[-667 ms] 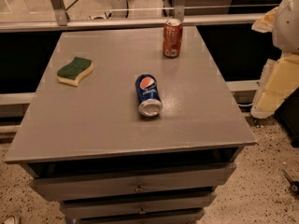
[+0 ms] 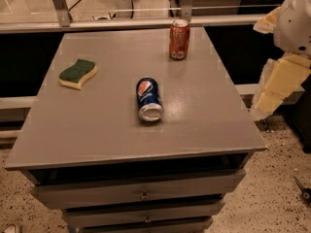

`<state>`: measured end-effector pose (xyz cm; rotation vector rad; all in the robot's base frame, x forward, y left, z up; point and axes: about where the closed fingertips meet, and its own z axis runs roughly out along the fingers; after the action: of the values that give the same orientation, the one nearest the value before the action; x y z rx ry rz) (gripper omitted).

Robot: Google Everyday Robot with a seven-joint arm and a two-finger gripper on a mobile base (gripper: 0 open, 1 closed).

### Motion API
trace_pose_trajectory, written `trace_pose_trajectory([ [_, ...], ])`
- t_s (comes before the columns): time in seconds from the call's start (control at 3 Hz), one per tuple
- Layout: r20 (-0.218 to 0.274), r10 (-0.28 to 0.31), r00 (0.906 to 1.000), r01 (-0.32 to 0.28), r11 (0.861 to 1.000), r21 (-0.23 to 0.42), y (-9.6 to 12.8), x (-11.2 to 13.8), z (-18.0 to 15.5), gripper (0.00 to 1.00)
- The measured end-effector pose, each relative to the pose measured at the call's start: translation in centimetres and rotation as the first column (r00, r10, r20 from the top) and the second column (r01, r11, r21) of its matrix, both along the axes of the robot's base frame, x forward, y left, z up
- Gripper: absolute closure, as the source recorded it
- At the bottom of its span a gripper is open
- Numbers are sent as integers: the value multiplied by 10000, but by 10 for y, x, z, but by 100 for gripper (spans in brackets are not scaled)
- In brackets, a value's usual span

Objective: Place pepsi can upright

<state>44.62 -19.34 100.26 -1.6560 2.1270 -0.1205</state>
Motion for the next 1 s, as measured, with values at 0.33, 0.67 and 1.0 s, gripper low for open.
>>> trace_pose_trajectory([
  [0.33, -107, 30, 9999, -23, 9978, 666, 39, 38, -20, 0],
  [0.67, -726, -608, 9955, 694, 9900, 1231, 84, 84, -45, 0],
  [1.0, -1675, -1448, 9752, 1696, 9748, 1446, 123, 122, -71, 0],
])
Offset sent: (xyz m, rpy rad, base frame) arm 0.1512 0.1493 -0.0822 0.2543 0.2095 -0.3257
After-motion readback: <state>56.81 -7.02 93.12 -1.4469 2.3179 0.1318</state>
